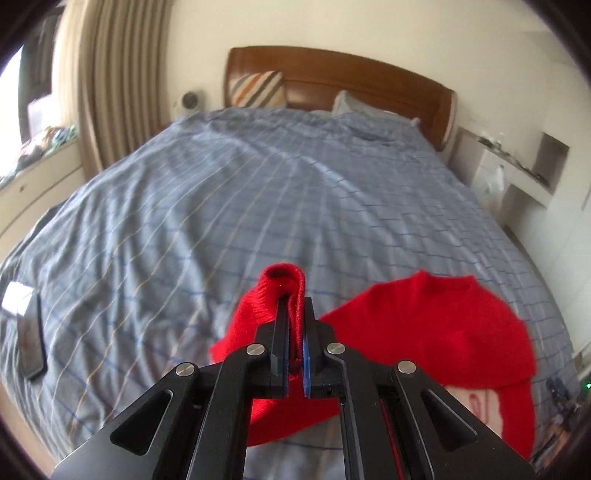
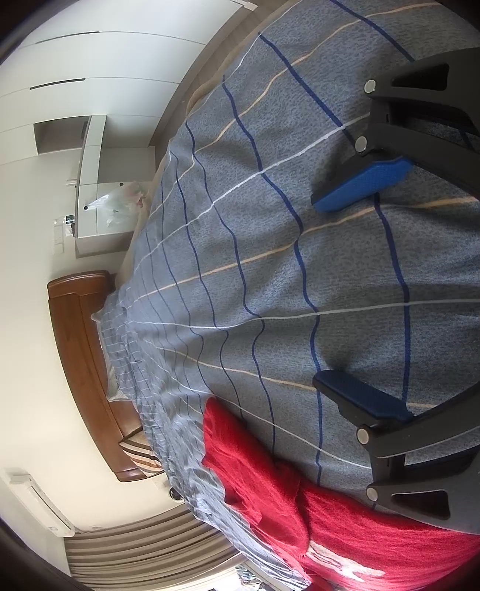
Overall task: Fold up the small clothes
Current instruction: 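Fold the sleeve across the sweater body and open the left gripper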
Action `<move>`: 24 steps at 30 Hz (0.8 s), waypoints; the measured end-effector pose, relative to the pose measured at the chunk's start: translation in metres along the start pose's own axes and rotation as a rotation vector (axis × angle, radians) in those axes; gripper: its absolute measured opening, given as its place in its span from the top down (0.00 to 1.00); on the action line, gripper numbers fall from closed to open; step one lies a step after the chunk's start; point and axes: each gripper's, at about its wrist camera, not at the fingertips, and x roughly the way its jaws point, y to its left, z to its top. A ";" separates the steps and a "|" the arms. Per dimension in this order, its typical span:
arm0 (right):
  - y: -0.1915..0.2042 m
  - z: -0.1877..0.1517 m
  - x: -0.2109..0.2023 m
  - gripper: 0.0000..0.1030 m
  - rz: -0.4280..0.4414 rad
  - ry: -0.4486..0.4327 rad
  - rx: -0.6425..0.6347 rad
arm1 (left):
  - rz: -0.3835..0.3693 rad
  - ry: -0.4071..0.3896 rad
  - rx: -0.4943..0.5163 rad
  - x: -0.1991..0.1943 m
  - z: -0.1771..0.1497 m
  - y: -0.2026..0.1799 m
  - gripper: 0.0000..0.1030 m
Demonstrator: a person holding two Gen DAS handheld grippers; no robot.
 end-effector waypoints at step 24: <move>0.000 0.000 0.001 0.15 0.004 -0.007 0.001 | -0.227 0.050 0.454 -0.007 -0.161 -0.178 0.05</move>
